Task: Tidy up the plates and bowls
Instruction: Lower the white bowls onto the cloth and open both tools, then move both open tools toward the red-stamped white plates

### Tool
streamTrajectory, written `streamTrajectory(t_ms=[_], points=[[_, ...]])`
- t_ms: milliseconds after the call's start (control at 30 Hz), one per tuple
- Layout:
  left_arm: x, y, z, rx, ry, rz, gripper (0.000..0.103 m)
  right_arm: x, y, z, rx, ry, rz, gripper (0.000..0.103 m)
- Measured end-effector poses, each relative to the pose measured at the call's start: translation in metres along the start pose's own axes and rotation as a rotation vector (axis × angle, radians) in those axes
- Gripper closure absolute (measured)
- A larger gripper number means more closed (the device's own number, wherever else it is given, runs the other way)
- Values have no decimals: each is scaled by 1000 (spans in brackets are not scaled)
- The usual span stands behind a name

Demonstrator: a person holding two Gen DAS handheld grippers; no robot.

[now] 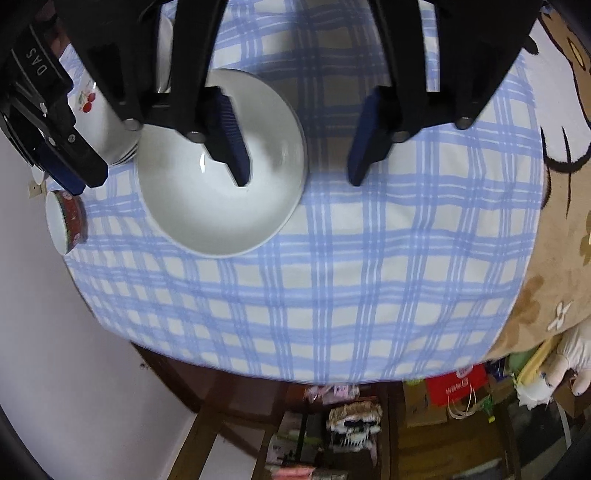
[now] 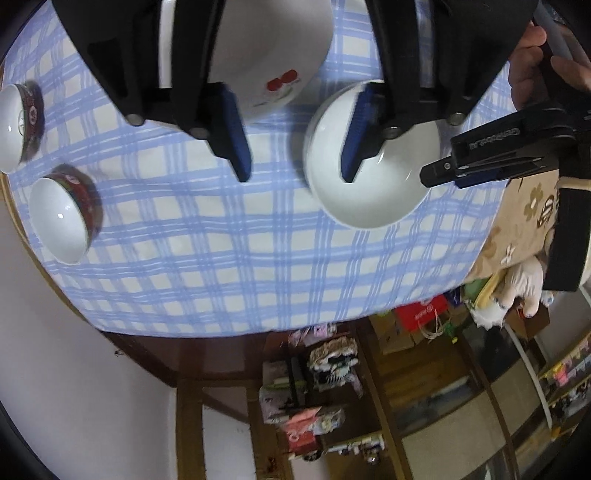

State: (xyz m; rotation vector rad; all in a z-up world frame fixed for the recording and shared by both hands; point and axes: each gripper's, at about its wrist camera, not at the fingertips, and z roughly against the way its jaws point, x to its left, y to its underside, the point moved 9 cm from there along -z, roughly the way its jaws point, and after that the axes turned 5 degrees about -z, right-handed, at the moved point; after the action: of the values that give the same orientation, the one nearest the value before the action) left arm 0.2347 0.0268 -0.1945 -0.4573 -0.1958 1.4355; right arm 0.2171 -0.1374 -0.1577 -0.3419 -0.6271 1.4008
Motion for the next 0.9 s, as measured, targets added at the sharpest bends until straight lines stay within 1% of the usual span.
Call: streamTrajectory(t_ms=[33,100,167,200,233,267,300,333,400,467,533,600,667,800,900], points=[[-1,-1,5,-17,3,-5,39,-5,-1,5,-15,10,-4,47],[-5,-3,15,-42,-3,-30,23,-16,-3,15,-35,27,-17,41],[-9,-4,24,-69,-18,-54,16,-28,-3,25,-59,35,-46,21],[-11,-3,26,-80,-22,-65,15,-32,-4,28,-73,41,-60,16],[-14,-3,29,-88,-23,-73,14,-39,-5,34,-89,48,-71,9],[-16,-3,31,-93,-23,-80,13,-45,-6,40,-104,59,-73,6],[-16,-3,34,-99,-26,-85,12,-51,-7,45,-112,72,-71,4],[-18,-3,36,-104,-40,-89,11,-56,-8,50,-120,91,-65,2],[-20,-1,37,-103,-89,-112,10,-65,-10,61,-138,112,-56,0],[-22,2,37,-89,-119,-135,10,-74,-12,75,-164,140,-48,0],[-25,6,37,-82,-110,-145,10,-81,-13,85,-185,155,-47,0],[-29,6,41,-92,-99,-156,10,-88,-13,94,-200,157,-51,0],[-36,4,49,-122,-90,-169,10,-96,-12,102,-214,163,-56,0],[-50,-1,69,-180,-42,-169,10,-108,-9,114,-236,175,-59,0],[-61,-3,80,-214,-42,-185,10,-116,-8,121,-256,182,-60,0]])
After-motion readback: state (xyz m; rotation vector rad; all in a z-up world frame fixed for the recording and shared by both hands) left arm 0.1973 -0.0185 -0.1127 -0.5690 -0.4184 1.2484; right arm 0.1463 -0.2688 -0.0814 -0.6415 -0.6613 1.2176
